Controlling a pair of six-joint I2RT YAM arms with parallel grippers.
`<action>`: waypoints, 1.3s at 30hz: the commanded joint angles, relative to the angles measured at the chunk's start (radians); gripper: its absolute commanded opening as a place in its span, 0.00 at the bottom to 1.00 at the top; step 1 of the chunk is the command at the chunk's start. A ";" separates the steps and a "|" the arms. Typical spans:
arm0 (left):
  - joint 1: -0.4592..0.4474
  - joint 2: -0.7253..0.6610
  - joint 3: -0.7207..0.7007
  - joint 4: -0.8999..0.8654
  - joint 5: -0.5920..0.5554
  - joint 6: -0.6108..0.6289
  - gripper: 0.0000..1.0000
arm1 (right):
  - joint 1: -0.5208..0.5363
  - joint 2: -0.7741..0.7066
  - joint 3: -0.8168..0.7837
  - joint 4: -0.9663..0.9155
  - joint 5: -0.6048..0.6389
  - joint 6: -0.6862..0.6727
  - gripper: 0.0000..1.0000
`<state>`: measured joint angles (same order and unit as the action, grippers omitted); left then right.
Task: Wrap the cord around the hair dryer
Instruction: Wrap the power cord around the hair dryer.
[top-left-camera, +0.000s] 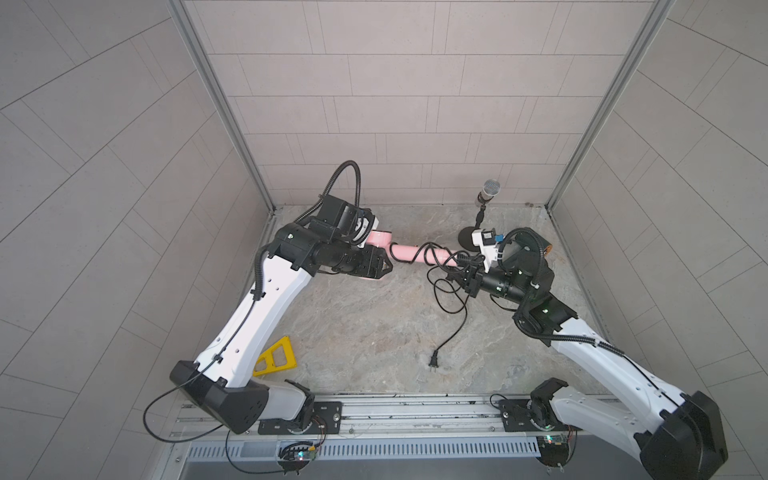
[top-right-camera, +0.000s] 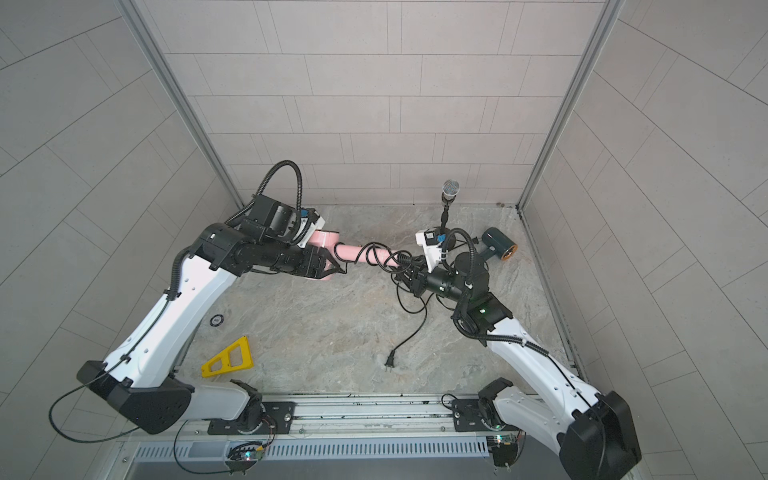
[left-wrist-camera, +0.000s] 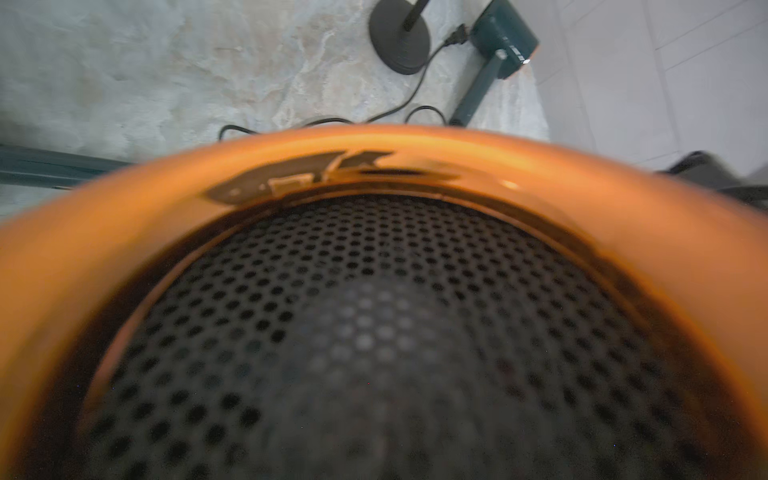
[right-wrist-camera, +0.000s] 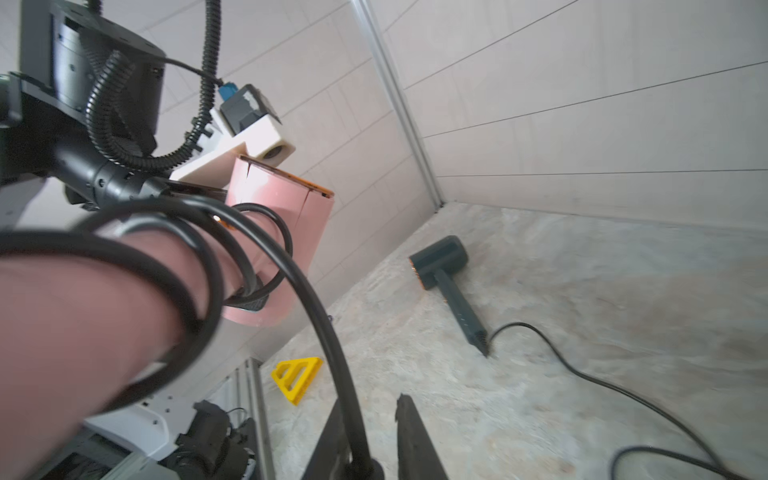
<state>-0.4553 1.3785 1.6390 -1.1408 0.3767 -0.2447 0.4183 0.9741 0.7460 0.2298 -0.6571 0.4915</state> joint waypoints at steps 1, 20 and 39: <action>0.010 -0.047 -0.062 0.054 -0.217 0.076 0.00 | -0.012 -0.072 0.083 -0.276 0.116 -0.163 0.00; 0.030 0.004 -0.252 0.166 -0.636 0.079 0.00 | 0.046 -0.212 0.248 -0.740 0.248 -0.360 0.00; -0.018 -0.030 -0.360 0.172 -0.518 0.293 0.00 | 0.226 0.300 0.745 -0.715 0.266 -0.500 0.00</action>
<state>-0.4614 1.3968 1.2980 -0.9680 -0.1490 -0.0494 0.6586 1.2350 1.4136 -0.5243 -0.4271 0.0681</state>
